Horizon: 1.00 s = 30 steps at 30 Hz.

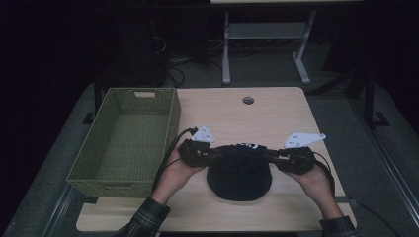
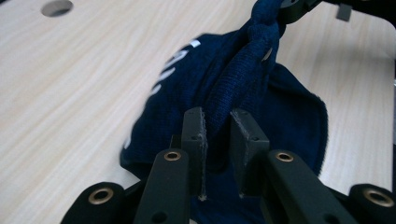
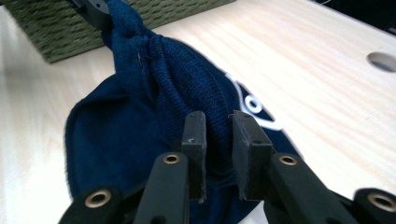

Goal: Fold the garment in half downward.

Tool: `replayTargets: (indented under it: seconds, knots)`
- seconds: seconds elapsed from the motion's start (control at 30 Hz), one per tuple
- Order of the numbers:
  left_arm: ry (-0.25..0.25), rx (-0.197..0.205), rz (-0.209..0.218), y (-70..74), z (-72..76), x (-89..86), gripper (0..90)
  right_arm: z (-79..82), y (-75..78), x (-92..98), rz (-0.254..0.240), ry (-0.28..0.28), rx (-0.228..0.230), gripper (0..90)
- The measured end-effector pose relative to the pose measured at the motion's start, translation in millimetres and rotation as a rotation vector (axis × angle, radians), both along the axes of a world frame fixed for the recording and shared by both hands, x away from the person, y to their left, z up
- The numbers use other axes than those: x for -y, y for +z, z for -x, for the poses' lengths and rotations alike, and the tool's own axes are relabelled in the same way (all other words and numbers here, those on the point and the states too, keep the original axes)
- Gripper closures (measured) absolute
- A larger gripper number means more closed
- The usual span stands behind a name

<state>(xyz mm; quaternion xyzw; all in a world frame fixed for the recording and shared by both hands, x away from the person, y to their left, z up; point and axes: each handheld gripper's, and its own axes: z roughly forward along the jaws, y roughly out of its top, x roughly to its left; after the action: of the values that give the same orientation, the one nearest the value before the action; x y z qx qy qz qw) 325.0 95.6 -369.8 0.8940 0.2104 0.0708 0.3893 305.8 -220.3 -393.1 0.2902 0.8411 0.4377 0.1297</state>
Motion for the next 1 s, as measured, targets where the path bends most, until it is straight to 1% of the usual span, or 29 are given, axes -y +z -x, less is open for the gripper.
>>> replayTargets:
  seconds: [0.07,0.13,0.23,0.27,0.3,0.33,0.43,0.47,0.5,0.6,0.7,0.77,0.83,0.9,0.93,1.0]
  knots:
    - [-0.01,-0.008,-0.008,-2.1,4.6,0.2,76.1,4.5,-2.6,0.2,0.003,0.01,-0.01,74.7]
    - [-0.016,-0.02,-0.017,-5.6,9.9,0.2,75.8,9.5,-5.5,0.7,0.002,0.019,-0.011,74.1]
    - [-0.022,-0.035,-0.026,-12.3,16.3,-1.2,75.4,17.4,-10.8,-0.3,-0.001,0.03,-0.035,73.2]
    - [-0.026,-0.037,-0.032,-14.1,17.6,-1.5,75.3,20.2,-13.4,-1.2,0.0,0.038,-0.035,72.9]
    - [-0.032,-0.043,-0.043,-16.4,19.9,-2.1,75.2,21.9,-15.0,-1.5,0.003,0.044,-0.039,72.7]
    - [-0.031,-0.043,-0.041,-18.1,21.5,-1.9,75.0,25.0,-17.6,-2.4,0.011,0.049,-0.046,72.5]
    - [-0.038,-0.069,-0.047,-26.3,28.9,-1.4,74.4,31.4,-24.0,-4.3,0.025,0.06,-0.061,71.8]
    - [-0.043,-0.073,-0.053,-28.4,30.2,-1.4,74.1,34.8,-27.7,-4.6,0.025,0.064,-0.073,71.6]
    - [-0.044,-0.078,-0.053,-30.8,31.6,-1.2,74.1,36.2,-29.6,-4.3,0.03,0.071,-0.073,71.6]
    - [-0.057,-0.111,-0.052,-41.7,36.6,0.6,73.4,41.9,-36.6,-4.5,0.045,0.075,-0.09,71.3]
    - [-0.071,-0.126,-0.067,-49.8,40.4,2.4,72.7,47.2,-45.4,-4.1,0.06,0.08,-0.113,70.9]
    - [-0.071,-0.139,-0.068,-54.4,42.3,3.3,72.2,50.1,-50.6,-3.6,0.07,0.084,-0.123,70.3]
    - [-0.077,-0.148,-0.074,-56.5,43.0,3.0,70.9,52.9,-54.4,-2.9,0.075,0.082,-0.141,69.8]
    - [-0.08,-0.149,-0.065,-54.8,44.8,2.3,68.3,54.2,-57.3,-1.1,0.077,0.084,-0.141,68.9]
    - [-0.078,-0.146,-0.054,-53.3,46.0,1.5,67.0,55.3,-57.0,-0.2,0.074,0.076,-0.149,68.6]
    - [-0.081,-0.159,-0.023,-48.1,47.6,-2.2,64.9,56.2,-55.1,2.6,0.067,0.073,-0.148,67.8]
